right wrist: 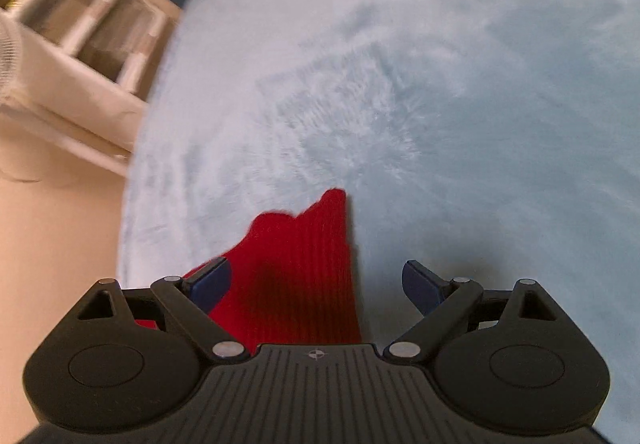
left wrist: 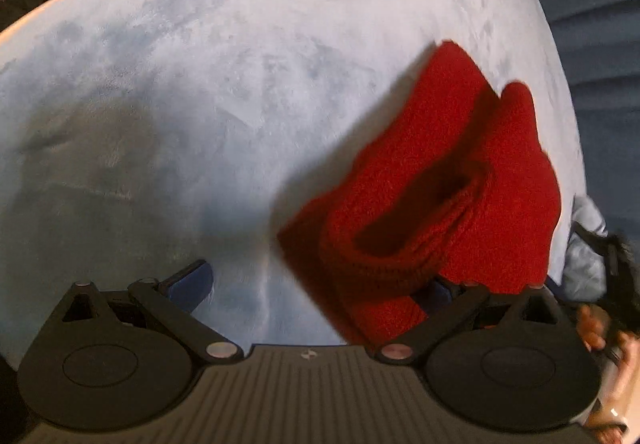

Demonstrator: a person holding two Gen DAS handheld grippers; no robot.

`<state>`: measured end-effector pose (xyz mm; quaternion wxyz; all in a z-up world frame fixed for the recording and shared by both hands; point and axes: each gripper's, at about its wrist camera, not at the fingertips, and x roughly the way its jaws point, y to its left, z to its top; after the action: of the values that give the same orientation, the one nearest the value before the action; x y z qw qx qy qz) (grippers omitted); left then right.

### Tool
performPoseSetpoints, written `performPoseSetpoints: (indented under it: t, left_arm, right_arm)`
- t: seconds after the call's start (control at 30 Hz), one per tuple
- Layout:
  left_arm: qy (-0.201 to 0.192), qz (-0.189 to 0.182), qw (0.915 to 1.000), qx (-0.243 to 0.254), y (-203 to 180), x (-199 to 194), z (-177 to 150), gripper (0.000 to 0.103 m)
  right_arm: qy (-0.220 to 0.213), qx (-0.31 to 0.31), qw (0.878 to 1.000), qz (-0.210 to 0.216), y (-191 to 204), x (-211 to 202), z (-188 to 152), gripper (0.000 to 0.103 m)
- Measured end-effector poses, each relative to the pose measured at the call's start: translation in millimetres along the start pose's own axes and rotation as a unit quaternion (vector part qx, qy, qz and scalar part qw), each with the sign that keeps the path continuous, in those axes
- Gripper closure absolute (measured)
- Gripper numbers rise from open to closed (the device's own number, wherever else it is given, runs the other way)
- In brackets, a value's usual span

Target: Fold small clothes

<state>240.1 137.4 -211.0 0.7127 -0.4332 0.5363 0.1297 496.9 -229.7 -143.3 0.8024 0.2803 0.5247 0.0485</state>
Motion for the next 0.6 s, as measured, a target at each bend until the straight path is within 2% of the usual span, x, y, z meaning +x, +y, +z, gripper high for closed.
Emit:
performPoseSetpoints:
  t: [0.07, 0.1, 0.13, 0.17, 0.2, 0.23, 0.27, 0.3, 0.37, 0.4, 0.47, 0.53, 0.6]
  left_arm:
    - [-0.01, 0.007, 0.9998, 0.017, -4, 0, 2, 0.002]
    - [-0.023, 0.007, 0.9994, 0.023, -6, -1, 2, 0.006]
    - [-0.032, 0.001, 0.9991, 0.028, -7, -1, 1, 0.024]
    - [-0.031, -0.018, 0.9989, 0.031, -7, -1, 2, 0.045]
    - [-0.026, -0.022, 0.9991, 0.026, -8, 1, 5, 0.045]
    - [-0.021, -0.022, 0.9992, 0.025, -9, 2, 8, 0.047]
    - [-0.018, -0.021, 0.9988, 0.039, -11, 3, 13, 0.05]
    - [-0.014, -0.015, 0.9981, 0.058, -16, 4, 20, 0.051]
    - [-0.001, -0.006, 0.9936, 0.113, -31, 8, 45, 0.053]
    - [0.001, -0.003, 0.9884, 0.152, -47, 12, 64, 0.053]
    - [0.009, 0.005, 0.973, 0.231, -84, 23, 99, 0.053]
    - [0.021, 0.011, 0.9461, 0.323, -137, 41, 128, 0.053]
    - [0.025, 0.012, 0.9187, 0.394, -195, 59, 136, 0.053]
  right_arm:
    - [0.022, 0.0, 1.0, 0.001, 6, 29, 11, 0.01]
    - [0.033, -0.002, 0.999, 0.004, 10, 44, 16, 0.011]
    - [0.048, -0.005, 0.999, 0.013, 14, 54, 18, 0.013]
    - [0.067, -0.017, 0.997, 0.024, 17, 63, 19, 0.03]
    - [0.074, -0.046, 0.996, 0.009, 23, 68, 16, 0.045]
    - [0.076, -0.103, 0.991, -0.026, 31, 70, 9, 0.061]
    - [0.071, -0.144, 0.986, -0.034, 34, 68, 3, 0.069]
    - [0.062, -0.164, 0.984, -0.032, 32, 60, -3, 0.071]
    - [0.049, -0.136, 0.989, -0.035, 11, 32, -13, 0.076]
    - [0.042, -0.118, 0.991, -0.042, -4, 17, -22, 0.077]
    - [0.021, -0.068, 0.997, -0.042, -40, -14, -50, 0.078]
    - [0.0, 0.023, 0.999, -0.029, -83, -47, -107, 0.079]
    - [-0.027, 0.123, 0.992, -0.006, -112, -68, -170, 0.079]
